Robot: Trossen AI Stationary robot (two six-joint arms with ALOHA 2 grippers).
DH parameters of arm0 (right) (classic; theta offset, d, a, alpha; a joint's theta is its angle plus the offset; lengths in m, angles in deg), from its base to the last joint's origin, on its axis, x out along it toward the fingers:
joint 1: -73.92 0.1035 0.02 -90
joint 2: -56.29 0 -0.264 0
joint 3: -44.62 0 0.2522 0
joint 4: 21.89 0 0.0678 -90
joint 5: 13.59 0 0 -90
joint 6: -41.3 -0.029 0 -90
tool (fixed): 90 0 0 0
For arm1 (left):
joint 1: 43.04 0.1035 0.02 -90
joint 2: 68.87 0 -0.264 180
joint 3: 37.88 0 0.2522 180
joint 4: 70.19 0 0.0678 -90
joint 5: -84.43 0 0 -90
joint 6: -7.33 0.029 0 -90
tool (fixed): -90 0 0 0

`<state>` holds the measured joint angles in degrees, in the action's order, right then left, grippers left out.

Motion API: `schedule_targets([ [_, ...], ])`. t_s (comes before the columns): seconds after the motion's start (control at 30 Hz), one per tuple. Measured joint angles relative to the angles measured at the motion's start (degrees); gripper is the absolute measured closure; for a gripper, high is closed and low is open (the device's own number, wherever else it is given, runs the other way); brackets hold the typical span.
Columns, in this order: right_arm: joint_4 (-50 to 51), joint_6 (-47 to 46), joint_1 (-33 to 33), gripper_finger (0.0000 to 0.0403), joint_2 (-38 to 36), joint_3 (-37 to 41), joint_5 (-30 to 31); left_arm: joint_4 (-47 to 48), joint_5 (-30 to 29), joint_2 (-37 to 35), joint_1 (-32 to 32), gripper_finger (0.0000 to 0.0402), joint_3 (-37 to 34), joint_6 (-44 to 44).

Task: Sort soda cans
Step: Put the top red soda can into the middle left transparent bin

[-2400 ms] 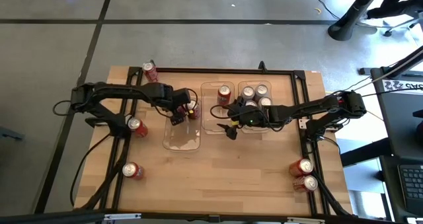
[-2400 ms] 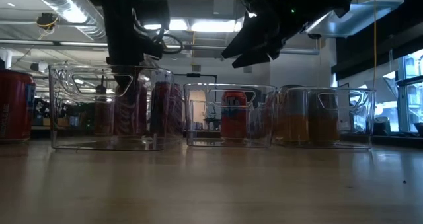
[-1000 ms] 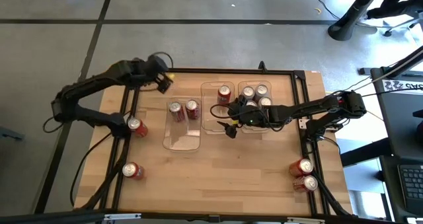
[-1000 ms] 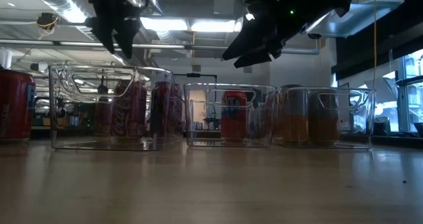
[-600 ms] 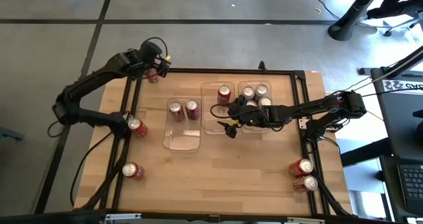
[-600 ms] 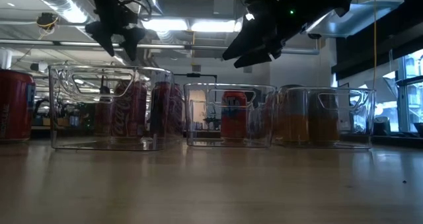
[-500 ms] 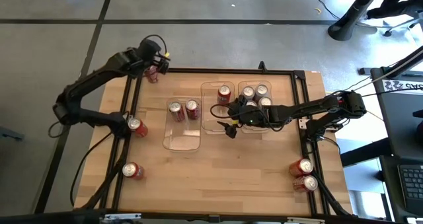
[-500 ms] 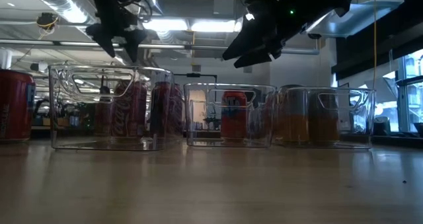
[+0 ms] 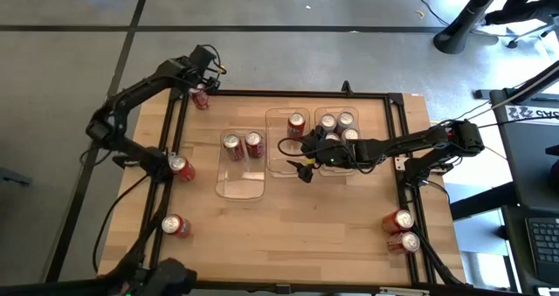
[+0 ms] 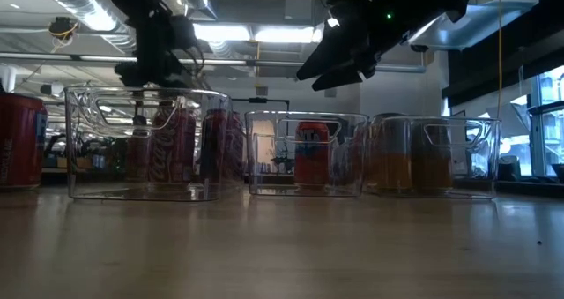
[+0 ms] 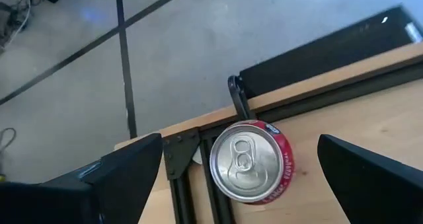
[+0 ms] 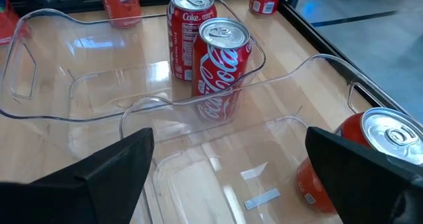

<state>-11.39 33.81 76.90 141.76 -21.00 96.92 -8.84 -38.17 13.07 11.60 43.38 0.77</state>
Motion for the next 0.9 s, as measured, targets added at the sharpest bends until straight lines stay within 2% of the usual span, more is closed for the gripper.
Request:
schedule_targets([
  [0.27,0.3,-1.1,0.0,0.0010,0.0,0.0,-0.1,0.1,2.7,4.1,1.2,0.0011,0.0,3.8],
  [0.57,0.4,-1.3,0.0,0.0010,0.0,0.0,-0.6,1.4,2.6,6.6,1.2,0.0011,0.0,14.2],
  [0.9,0.4,-1.6,0.0,0.0010,0.0,0.0,-0.6,2.2,1.8,11.0,1.2,0.0011,0.0,19.1],
])
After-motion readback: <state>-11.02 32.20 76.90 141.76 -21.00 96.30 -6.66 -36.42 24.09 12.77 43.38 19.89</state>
